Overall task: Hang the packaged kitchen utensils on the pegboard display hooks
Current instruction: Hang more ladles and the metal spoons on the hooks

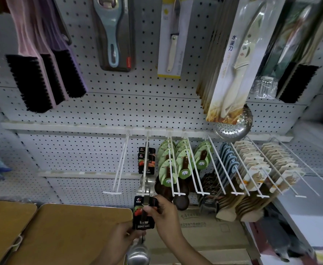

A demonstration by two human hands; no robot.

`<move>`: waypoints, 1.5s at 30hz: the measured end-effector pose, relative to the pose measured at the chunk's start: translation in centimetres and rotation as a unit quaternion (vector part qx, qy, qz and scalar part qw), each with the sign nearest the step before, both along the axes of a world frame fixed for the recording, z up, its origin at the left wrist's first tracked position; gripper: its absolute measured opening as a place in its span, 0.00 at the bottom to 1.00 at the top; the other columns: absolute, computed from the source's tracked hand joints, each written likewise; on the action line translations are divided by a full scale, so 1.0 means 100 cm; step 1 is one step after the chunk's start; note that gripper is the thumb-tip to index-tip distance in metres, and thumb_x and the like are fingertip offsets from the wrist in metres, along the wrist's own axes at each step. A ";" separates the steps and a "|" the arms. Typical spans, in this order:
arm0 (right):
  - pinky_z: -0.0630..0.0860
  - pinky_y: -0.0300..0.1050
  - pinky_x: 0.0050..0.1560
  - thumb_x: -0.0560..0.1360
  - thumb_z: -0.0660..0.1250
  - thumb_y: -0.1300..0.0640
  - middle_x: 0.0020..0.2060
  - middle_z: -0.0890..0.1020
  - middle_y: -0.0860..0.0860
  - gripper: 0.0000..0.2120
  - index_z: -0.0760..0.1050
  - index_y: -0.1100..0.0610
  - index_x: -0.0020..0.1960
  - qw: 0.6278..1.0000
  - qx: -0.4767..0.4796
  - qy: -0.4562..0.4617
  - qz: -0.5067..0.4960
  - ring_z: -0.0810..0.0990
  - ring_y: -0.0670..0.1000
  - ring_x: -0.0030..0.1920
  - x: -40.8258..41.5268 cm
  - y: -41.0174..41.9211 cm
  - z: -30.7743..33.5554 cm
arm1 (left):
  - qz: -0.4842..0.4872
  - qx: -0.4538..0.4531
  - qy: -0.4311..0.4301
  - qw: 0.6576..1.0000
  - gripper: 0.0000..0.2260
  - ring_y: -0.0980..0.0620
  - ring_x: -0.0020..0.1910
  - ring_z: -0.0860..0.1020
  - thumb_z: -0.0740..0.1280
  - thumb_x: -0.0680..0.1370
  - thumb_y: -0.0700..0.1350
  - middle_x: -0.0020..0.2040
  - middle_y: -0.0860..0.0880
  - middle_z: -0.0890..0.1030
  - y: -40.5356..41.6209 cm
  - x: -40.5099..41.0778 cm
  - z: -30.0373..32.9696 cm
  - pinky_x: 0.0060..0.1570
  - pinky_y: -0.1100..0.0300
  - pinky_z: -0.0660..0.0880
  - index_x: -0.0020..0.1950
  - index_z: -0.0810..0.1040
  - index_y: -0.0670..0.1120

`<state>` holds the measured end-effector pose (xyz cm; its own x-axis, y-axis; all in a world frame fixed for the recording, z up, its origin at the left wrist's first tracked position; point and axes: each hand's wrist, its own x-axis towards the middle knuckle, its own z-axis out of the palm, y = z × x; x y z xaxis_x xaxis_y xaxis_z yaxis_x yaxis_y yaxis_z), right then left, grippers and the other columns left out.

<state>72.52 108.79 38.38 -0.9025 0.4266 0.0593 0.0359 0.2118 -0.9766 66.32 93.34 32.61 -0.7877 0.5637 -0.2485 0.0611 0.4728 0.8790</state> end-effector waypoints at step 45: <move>0.78 0.42 0.45 0.75 0.71 0.59 0.38 0.85 0.47 0.08 0.77 0.47 0.42 0.998 -0.006 0.031 0.045 0.83 0.46 0.43 -0.006 0.002 -0.003 | 0.038 0.032 0.019 0.999 0.07 0.58 0.34 0.80 0.69 0.78 0.36 0.38 0.52 0.86 0.005 0.001 -0.012 0.34 0.58 0.75 0.44 0.84 0.46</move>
